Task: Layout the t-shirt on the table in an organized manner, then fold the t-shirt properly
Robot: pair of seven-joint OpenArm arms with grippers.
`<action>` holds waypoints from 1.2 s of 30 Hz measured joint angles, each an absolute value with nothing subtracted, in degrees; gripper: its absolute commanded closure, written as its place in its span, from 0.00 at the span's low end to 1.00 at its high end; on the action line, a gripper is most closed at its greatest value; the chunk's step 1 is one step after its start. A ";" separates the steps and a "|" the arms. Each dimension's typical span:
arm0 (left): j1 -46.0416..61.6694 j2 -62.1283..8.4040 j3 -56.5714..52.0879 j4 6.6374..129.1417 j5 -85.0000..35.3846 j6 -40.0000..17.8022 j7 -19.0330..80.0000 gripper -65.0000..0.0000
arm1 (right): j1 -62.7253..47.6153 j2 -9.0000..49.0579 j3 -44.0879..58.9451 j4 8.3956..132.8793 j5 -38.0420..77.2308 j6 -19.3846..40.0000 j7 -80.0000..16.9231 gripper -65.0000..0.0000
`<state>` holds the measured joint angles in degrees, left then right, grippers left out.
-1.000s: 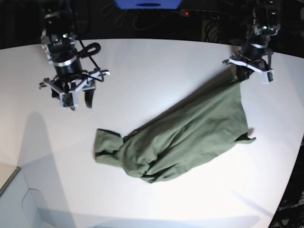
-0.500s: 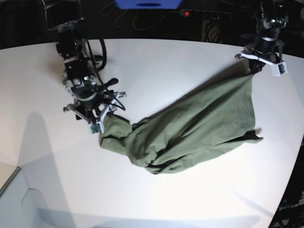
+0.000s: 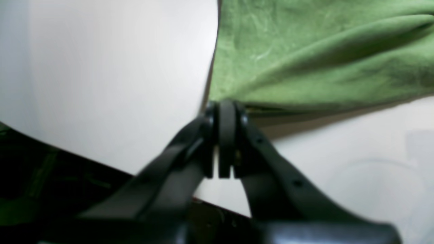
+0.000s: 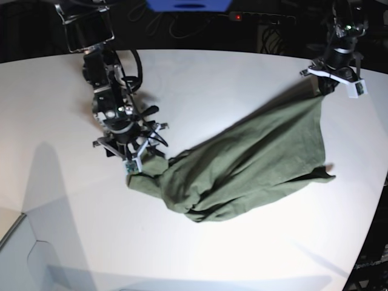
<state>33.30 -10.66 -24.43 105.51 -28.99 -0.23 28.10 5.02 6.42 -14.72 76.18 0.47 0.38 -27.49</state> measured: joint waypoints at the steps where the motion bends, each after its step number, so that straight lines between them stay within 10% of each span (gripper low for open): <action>1: 33.30 -10.66 -24.64 105.54 -29.02 -0.23 28.10 0.99 | 5.02 6.31 -14.70 75.70 0.51 0.38 -26.59 0.48; 7: 33.10 -10.63 -30.92 105.86 -29.65 -0.56 28.23 0.99 | 5.04 6.61 -14.17 75.11 0.40 0.38 -25.63 1.00; 30: 25.10 -10.17 -43.83 111.35 -30.17 -1.13 40.56 0.99 | 3.16 7.62 10.79 79.94 1.02 1.17 -29.32 1.00; 36: 25.23 -10.07 -47.40 111.35 -29.43 -9.76 40.51 0.99 | 6.07 8.80 16.45 86.32 -0.10 0.16 -28.38 1.00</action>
